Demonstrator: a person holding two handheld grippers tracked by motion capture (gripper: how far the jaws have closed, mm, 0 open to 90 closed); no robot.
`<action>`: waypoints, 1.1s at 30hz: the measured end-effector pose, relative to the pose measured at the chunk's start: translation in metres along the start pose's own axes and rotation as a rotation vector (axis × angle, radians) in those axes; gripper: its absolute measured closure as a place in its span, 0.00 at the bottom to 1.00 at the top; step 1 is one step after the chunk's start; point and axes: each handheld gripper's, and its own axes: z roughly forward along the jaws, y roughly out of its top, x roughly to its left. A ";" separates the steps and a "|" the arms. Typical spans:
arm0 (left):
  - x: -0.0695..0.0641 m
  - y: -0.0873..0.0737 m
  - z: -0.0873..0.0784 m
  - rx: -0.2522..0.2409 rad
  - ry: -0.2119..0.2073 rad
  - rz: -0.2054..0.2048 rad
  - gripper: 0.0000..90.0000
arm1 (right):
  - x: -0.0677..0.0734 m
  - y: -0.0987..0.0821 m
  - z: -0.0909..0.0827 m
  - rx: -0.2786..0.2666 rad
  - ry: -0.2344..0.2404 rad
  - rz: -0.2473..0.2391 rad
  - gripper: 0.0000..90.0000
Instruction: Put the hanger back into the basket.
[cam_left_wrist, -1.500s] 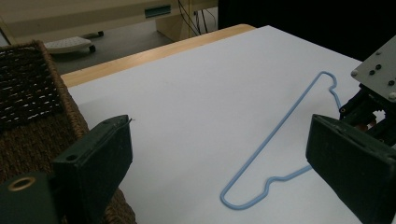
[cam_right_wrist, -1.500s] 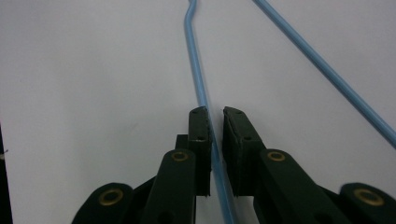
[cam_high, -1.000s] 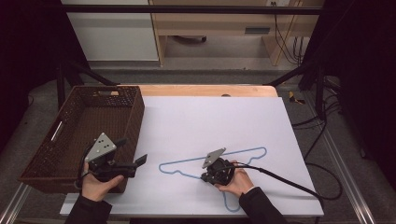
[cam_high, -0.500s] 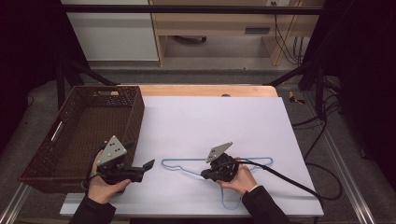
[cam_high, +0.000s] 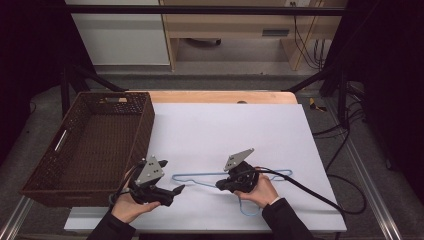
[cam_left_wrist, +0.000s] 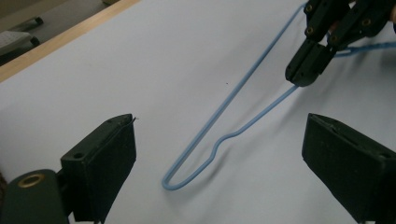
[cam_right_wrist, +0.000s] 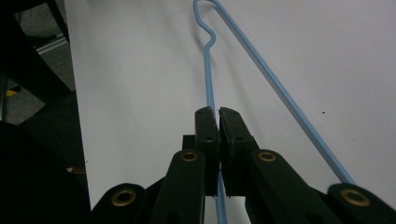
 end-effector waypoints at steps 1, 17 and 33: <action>-0.002 0.001 0.002 0.008 -0.006 0.010 0.11 | 0.000 0.000 0.000 -0.003 0.001 0.006 0.97; -0.019 0.006 0.031 0.112 -0.060 0.151 0.17 | 0.000 0.002 -0.006 -0.015 0.015 0.005 0.97; -0.037 0.012 0.062 0.205 -0.060 0.327 0.30 | 0.000 0.003 -0.009 -0.017 0.023 0.015 0.97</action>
